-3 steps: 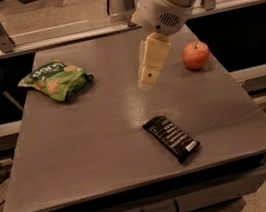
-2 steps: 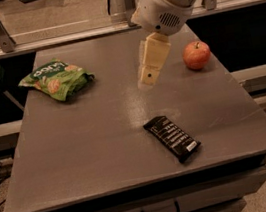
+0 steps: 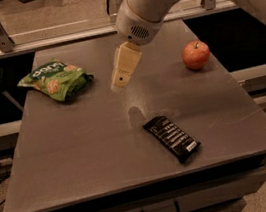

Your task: Pick green rice chip bag

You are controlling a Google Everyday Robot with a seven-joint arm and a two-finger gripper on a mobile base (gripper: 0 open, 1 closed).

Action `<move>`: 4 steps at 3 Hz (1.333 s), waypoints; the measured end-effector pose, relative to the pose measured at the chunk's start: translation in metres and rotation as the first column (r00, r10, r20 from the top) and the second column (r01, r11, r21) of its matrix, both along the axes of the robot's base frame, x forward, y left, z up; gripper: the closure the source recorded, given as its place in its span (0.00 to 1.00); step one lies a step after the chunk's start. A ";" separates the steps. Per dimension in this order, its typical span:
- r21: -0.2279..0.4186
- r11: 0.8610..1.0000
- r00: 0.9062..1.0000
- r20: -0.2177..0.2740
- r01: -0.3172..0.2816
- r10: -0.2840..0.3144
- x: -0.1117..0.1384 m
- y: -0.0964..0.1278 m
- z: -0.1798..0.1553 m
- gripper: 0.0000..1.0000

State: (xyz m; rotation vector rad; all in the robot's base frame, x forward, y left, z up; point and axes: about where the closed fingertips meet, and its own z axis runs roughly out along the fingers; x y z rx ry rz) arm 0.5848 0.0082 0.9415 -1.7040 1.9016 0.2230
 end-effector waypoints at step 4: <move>0.334 0.937 0.984 -0.172 0.100 -0.044 0.096 0.150 -0.066 0.00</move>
Offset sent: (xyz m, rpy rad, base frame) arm 0.1132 0.1176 -0.0696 0.3412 0.1075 -0.1466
